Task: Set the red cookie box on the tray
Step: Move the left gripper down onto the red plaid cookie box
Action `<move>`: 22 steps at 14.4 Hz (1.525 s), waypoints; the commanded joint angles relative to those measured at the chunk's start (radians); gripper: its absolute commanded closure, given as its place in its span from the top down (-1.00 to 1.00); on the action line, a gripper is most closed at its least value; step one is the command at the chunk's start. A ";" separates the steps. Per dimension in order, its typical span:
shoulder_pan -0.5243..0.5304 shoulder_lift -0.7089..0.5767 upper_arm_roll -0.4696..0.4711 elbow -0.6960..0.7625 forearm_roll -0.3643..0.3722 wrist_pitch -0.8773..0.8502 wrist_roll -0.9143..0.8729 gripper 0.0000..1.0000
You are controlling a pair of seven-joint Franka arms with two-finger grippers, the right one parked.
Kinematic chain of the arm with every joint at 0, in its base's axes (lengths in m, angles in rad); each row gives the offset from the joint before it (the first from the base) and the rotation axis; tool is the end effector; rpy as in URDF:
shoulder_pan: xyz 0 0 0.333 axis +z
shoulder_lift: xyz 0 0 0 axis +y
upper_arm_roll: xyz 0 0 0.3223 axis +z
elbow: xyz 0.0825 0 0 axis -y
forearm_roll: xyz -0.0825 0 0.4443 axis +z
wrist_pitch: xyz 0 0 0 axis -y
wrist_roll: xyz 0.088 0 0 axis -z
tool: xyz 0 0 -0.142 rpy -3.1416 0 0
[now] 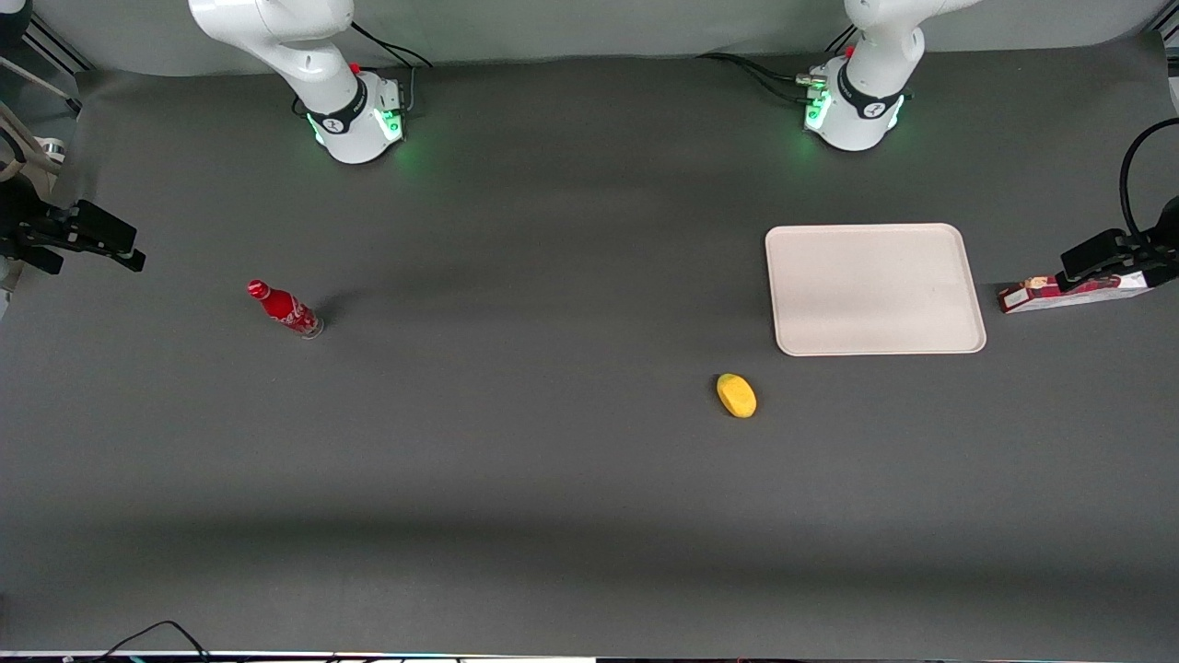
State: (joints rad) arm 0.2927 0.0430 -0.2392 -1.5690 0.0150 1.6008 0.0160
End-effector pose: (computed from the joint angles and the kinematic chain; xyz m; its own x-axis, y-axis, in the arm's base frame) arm 0.6286 0.0383 0.5734 0.9993 0.0372 -0.0101 0.0371 -0.9993 -0.0046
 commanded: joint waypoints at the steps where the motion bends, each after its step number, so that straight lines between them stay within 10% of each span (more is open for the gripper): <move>1: -0.009 0.017 0.006 0.032 -0.013 -0.033 0.007 1.00; 7: 0.000 0.061 0.044 0.009 0.000 -0.035 0.097 1.00; 17: 0.022 0.057 0.371 -0.305 0.126 0.143 1.354 1.00; 22: 0.022 0.044 0.515 -0.601 0.126 0.561 1.615 1.00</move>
State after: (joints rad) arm 0.3244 0.1246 0.2322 -2.0011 0.1329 1.9656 1.5434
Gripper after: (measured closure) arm 0.000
